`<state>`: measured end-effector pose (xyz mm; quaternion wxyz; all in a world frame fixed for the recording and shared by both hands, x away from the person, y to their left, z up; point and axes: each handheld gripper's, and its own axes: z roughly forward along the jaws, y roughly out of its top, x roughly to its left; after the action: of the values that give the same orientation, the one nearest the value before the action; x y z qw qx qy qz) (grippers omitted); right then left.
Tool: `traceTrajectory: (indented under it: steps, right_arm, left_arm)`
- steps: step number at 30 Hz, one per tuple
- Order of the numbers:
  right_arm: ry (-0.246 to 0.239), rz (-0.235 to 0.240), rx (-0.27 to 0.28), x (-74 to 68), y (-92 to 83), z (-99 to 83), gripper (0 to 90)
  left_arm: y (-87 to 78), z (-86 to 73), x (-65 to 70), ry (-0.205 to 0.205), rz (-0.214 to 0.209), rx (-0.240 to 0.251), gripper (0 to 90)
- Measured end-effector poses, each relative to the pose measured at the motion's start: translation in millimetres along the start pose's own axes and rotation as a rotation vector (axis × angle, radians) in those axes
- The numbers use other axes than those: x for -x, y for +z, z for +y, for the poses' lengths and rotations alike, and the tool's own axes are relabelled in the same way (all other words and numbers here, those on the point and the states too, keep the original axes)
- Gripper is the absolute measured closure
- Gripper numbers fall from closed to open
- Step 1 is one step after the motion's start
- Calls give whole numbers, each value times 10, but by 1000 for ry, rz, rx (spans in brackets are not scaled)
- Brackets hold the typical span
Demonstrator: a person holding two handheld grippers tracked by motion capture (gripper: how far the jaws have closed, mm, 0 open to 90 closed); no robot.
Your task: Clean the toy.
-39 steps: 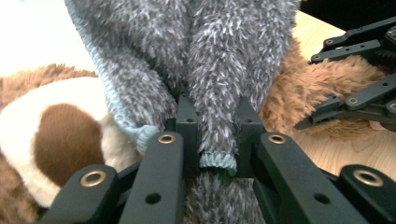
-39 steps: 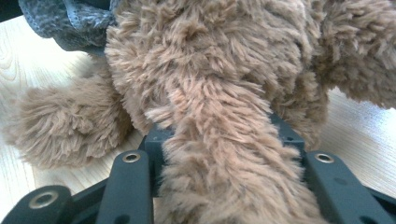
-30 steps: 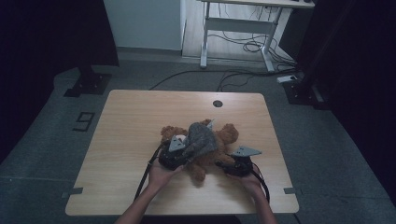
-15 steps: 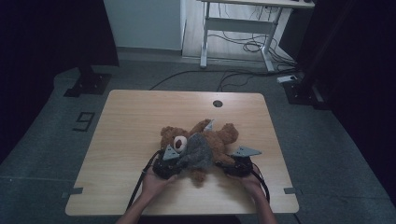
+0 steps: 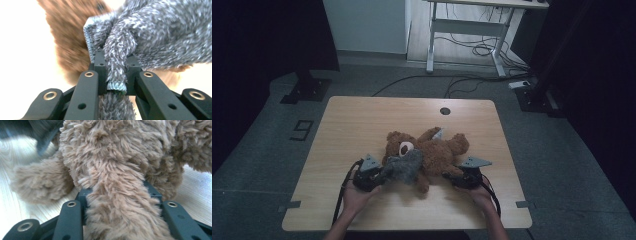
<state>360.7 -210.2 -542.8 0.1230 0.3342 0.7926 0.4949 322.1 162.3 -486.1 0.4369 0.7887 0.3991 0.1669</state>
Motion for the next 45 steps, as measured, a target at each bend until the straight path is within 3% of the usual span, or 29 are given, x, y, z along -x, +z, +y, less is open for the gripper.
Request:
traceTrajectory:
  steps: [3,6,12,16,22,24,26,29,34,38,42,45]
  right_arm:
    - [0,-1,1,-3,0,-2,553]
    - [0,-1,0,-3,-2,-6,553]
    - [1,3,1,0,2,-8,554]
    - [-3,4,0,-6,4,-7,554]
    - [-10,6,-4,-17,13,-1,554]
    - [-9,6,-5,-16,12,-2,554]
    - [-8,7,-5,-11,12,-4,554]
    - [-9,5,-5,-1,12,-7,554]
    - [-6,-4,-5,14,6,-11,552]
    - [-3,-16,-3,30,-12,-18,548]
    - [-8,-17,-4,31,-13,-18,548]
    - [-8,-16,-4,29,-13,-20,548]
  left_arm:
    - [-94,152,-56,-7,35,53,773]
    - [-87,305,-124,-14,68,67,773]
    - [162,430,-242,-46,135,15,773]
    - [319,360,-281,-60,155,-35,775]
    - [380,205,-341,-71,172,-85,777]
    - [419,145,-390,-77,186,-131,777]
    - [474,51,-460,-104,178,-168,777]
    - [502,-72,-538,-139,142,-175,777]
    - [377,-76,-521,-139,125,-140,775]
    - [120,53,-424,-126,97,-34,774]
    - [-51,272,-244,-81,53,65,772]
    - [-46,509,-56,-12,50,104,772]
